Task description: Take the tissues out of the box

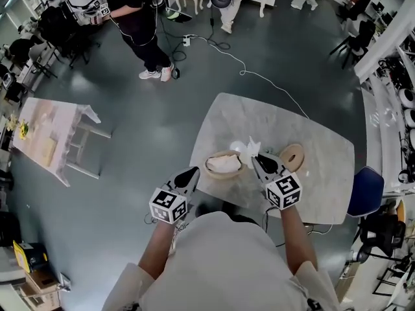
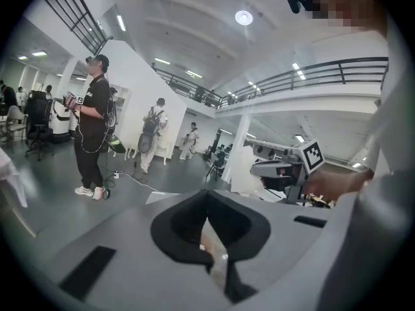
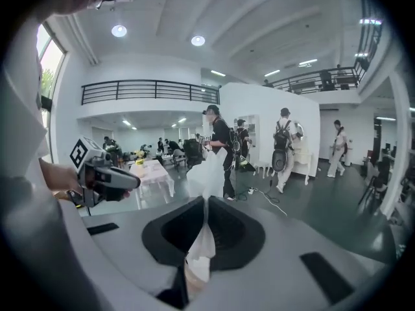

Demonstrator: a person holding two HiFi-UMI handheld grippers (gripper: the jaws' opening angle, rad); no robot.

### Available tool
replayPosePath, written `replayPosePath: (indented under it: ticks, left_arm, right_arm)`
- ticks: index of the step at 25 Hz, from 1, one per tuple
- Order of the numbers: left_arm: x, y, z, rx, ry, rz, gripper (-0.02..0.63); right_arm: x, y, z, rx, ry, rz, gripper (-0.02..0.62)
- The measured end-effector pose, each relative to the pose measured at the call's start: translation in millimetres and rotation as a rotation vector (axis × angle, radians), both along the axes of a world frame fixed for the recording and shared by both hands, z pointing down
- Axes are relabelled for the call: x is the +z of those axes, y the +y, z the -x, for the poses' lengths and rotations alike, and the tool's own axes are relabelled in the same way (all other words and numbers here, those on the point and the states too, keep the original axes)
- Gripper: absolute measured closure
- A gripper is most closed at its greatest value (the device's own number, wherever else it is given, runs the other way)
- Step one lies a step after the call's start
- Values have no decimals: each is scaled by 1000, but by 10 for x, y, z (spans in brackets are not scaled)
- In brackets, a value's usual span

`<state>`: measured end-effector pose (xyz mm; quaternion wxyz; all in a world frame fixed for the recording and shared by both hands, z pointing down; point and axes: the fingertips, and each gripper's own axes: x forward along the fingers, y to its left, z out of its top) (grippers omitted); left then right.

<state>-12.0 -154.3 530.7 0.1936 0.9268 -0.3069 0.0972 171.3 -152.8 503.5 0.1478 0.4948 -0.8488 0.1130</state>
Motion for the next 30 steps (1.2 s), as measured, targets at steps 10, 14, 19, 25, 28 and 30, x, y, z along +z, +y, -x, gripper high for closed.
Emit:
replayPosePath:
  ticks: [10,14,19,25,28,30]
  left_arm:
    - [-359,-12,-138,31,16,-86,597]
    - [-478,14,-173,29,15,-108,597]
    - [-599,-16,-190,23,18,-121,597]
    - [-626,-3,-171,15,24,-129,597]
    - [-629,42,-211,9,27,-133,597]
    - [-643,39,-210,7,27,-135,597]
  right_arm:
    - [-485,258,-355,114,-72,-105,552]
    - [-639,385,-497,146,-111,-136,552]
    - [-866,425,-636,173,-129,-178,552]
    - [-918,458,-632,169,-167,-196,552]
    - [-900,497,-629,161,-182,-199,552]
    - [-910,490,-612,155,-181,-204,552]
